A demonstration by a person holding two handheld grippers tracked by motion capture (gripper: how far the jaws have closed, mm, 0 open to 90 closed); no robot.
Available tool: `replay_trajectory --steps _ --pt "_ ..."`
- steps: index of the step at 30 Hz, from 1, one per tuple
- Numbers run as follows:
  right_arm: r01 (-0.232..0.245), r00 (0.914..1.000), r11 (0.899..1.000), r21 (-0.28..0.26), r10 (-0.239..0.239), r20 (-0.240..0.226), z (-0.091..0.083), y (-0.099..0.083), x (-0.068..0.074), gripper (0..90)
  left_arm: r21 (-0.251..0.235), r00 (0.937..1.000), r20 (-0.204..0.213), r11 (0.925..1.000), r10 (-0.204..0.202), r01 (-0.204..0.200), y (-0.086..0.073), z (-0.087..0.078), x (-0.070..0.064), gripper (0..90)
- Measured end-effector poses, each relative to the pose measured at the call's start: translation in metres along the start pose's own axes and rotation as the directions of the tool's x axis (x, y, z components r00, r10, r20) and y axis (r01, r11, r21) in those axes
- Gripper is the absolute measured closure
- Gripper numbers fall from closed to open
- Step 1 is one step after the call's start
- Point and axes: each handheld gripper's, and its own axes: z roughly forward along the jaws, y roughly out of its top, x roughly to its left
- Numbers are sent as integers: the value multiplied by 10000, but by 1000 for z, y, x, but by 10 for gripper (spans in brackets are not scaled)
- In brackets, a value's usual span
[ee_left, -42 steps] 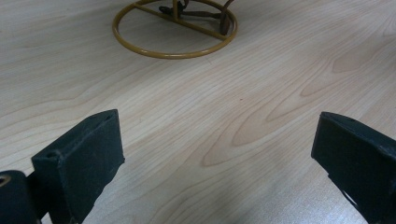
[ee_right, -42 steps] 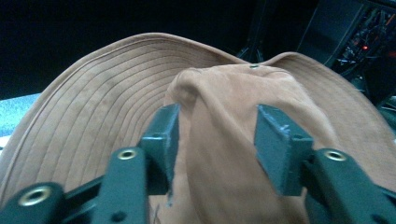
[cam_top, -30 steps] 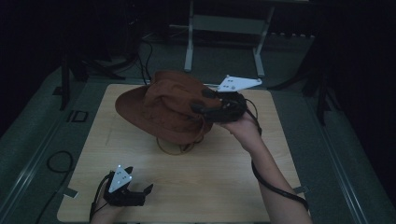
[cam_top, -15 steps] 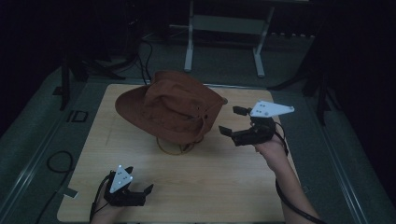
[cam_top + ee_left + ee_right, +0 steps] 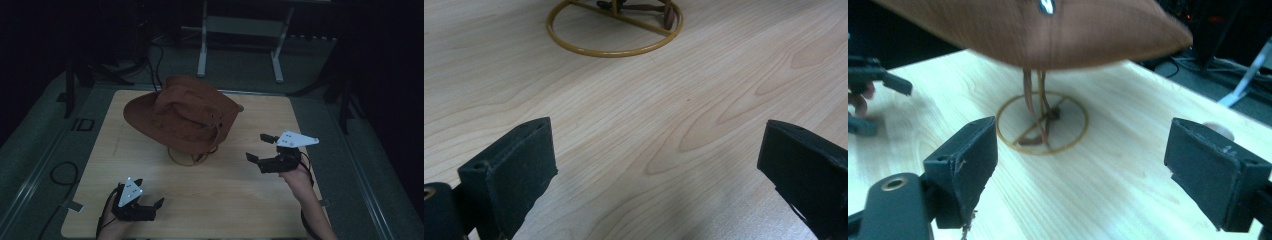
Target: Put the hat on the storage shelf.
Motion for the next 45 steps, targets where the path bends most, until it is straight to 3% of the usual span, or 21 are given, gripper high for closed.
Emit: replay_trajectory --steps 1,2,8,10,11,16,25,32,33,37,40,45 --pt "-81 9999 9999 118 82 -64 2 -13 -2 135 18 10000 -53 10000 6 -6 -1 0 1 26" --pt "-81 9999 9999 118 82 -64 2 -13 -2 135 18 10000 -53 10000 6 -6 -1 0 1 26" --pt "-414 9991 9970 655 420 -77 7 -53 -6 136 -50 9998 -156 9999 -136 136 -2 0 5 26" --pt "-465 9988 9961 751 473 -94 8 -58 -6 136 -39 9997 -183 9999 -149 148 -2 0 5 27" --pt "-583 9982 9946 854 596 -120 7 -70 -8 136 -36 9997 -203 9999 -139 138 -3 0 5 26" --pt "-857 9963 9922 907 847 146 2 -92 -11 137 25 9996 -282 10000 -79 80 -3 1 6 26" --pt "-1355 9900 9839 1169 1298 548 -14 -118 -18 137 124 9986 -526 9999 52 -46 -6 2 9 26" --pt "-1368 9871 9833 1202 1250 1004 -30 -129 -20 137 141 9970 -774 9999 57 -46 -8 2 13 26" --pt "-1382 9842 9812 1346 1209 1291 -35 -134 -21 137 140 9965 -830 9999 59 -48 -9 2 14 26" --pt "-1482 9784 9804 1298 1262 1636 -42 -139 -23 137 147 9951 -985 9999 92 -78 -9 2 15 26" --pt "-1556 9695 9792 1300 1262 2100 -48 -147 -28 137 206 9919 -1259 9997 190 -166 -11 2 16 27" --pt "-1968 9568 9752 1009 1686 2370 -52 -151 -35 137 231 9895 -1436 9997 146 -114 -14 1 16 27"
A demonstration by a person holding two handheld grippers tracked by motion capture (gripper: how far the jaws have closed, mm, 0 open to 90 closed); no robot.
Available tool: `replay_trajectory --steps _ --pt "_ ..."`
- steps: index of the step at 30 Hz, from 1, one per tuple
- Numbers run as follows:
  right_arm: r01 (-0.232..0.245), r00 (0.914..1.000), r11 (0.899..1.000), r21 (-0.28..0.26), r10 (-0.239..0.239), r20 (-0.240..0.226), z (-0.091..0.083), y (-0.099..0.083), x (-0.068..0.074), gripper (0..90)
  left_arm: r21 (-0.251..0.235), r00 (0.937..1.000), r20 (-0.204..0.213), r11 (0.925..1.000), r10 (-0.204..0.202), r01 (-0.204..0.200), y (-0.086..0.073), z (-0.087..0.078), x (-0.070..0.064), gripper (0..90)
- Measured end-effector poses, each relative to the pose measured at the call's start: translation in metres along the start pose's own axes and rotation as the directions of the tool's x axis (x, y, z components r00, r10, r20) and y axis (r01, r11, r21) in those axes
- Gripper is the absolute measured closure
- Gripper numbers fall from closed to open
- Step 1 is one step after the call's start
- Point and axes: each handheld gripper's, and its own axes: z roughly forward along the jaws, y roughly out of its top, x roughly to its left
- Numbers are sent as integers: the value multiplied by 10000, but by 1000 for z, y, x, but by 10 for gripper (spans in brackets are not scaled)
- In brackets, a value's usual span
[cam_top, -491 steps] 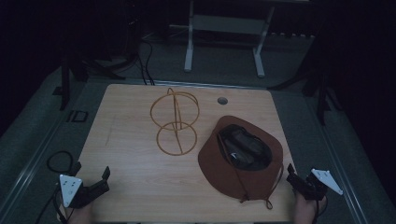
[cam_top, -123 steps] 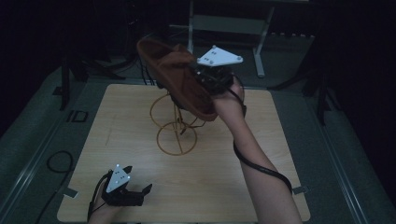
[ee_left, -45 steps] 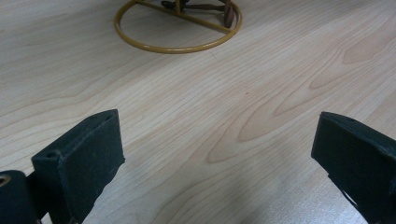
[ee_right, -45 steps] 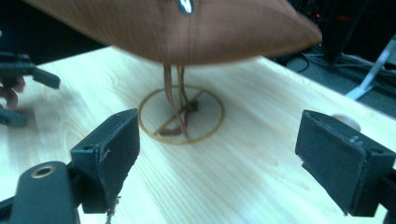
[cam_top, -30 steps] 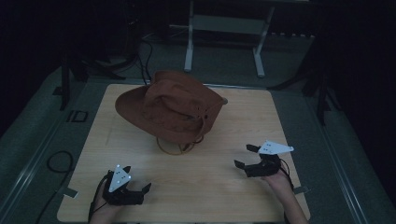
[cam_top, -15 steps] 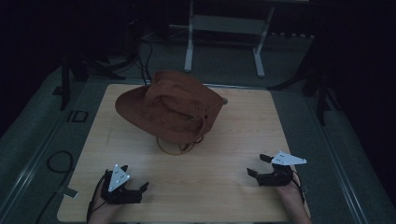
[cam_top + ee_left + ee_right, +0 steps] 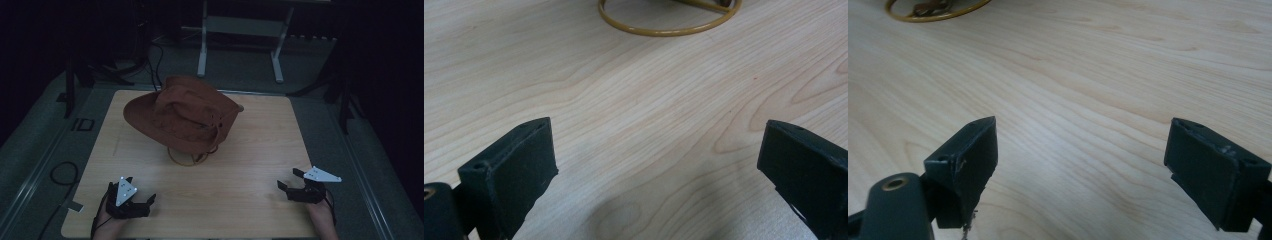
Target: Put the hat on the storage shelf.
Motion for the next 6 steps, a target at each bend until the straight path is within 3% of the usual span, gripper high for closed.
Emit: replay_trajectory --steps 6 --pt "-100 9997 9999 -16 101 200 0 -3 -3 137 -148 9995 -242 9997 -212 209 -1 -1 3 26"
